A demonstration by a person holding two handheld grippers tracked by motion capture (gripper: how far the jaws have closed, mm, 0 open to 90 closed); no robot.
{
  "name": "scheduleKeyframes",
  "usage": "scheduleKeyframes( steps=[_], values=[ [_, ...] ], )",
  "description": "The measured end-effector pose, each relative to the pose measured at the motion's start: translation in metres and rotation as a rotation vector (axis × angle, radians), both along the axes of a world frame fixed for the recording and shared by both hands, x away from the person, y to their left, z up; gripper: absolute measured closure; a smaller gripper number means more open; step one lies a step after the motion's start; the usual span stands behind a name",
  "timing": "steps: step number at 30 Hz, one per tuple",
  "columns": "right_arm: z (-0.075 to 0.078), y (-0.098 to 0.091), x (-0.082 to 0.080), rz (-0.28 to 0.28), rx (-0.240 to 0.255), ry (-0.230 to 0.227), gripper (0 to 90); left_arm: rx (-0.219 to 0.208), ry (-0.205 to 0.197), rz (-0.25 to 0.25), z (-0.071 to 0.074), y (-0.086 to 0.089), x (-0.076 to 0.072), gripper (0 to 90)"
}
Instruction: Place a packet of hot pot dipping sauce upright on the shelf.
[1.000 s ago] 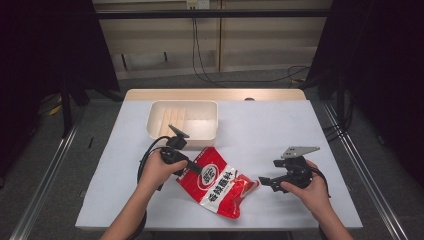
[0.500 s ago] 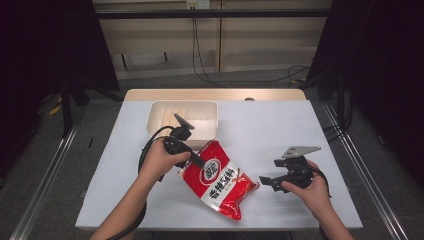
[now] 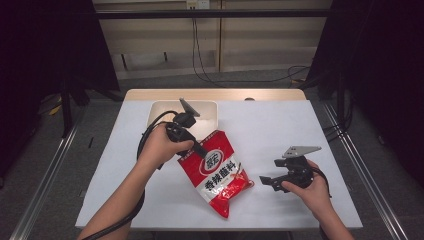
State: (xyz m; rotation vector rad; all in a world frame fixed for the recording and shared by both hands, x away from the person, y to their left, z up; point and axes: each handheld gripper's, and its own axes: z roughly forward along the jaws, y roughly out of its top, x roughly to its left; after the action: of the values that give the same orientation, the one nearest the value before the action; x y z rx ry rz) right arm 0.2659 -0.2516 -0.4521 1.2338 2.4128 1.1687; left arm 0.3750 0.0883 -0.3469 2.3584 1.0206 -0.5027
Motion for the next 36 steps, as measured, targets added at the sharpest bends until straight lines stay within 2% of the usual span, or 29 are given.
scheduleKeyframes(
  steps=[3, 4, 5, 6, 10, 11, 13, 16, 19, 24, 28, 36],
  values=[
    [0.000, 0.000, 0.000, 0.003, -0.001, 0.000, 10.7, 0.016, -0.006, 0.009, 0.009, -0.003, -0.001, 90.0],
    [0.000, 0.000, 0.000, 0.004, -0.001, 0.001, 10.7, 0.015, -0.007, 0.006, 0.011, -0.003, -0.001, 90.0],
    [0.000, 0.000, 0.000, 0.004, -0.001, 0.001, 10.7, 0.035, -0.015, -0.014, 0.015, -0.002, 0.000, 90.0],
    [0.000, 0.000, 0.000, 0.003, 0.001, 0.000, 10.7, 0.034, -0.015, 0.008, 0.019, -0.004, -0.002, 90.0],
    [0.000, 0.000, 0.000, 0.000, -0.001, -0.001, 10.7, 0.075, -0.032, -0.026, 0.032, -0.007, -0.003, 90.0],
    [0.000, 0.000, 0.000, 0.000, 0.000, -0.001, 10.7, 0.066, -0.029, -0.007, 0.034, -0.008, -0.004, 90.0],
    [0.000, 0.000, 0.000, 0.000, 0.000, -0.002, 10.7, 0.099, -0.048, -0.066, 0.040, -0.008, -0.002, 90.0],
    [0.001, -0.001, 0.001, 0.002, 0.001, -0.009, 10.7, 0.118, -0.065, -0.079, 0.051, -0.010, -0.003, 90.0],
    [0.001, -0.001, 0.001, -0.001, 0.004, -0.006, 10.7, 0.121, -0.072, -0.066, 0.058, -0.011, -0.005, 90.0],
    [0.001, -0.001, 0.000, 0.002, 0.004, -0.005, 10.7, 0.149, -0.088, -0.078, 0.070, -0.011, -0.003, 90.0],
    [0.000, -0.001, 0.000, 0.003, -0.001, -0.002, 10.7, 0.174, -0.107, -0.064, 0.078, -0.009, -0.003, 90.0],
    [0.000, 0.000, 0.000, 0.005, 0.000, -0.001, 10.7, 0.179, -0.094, -0.029, 0.087, 0.002, 0.003, 90.0]
  ],
)
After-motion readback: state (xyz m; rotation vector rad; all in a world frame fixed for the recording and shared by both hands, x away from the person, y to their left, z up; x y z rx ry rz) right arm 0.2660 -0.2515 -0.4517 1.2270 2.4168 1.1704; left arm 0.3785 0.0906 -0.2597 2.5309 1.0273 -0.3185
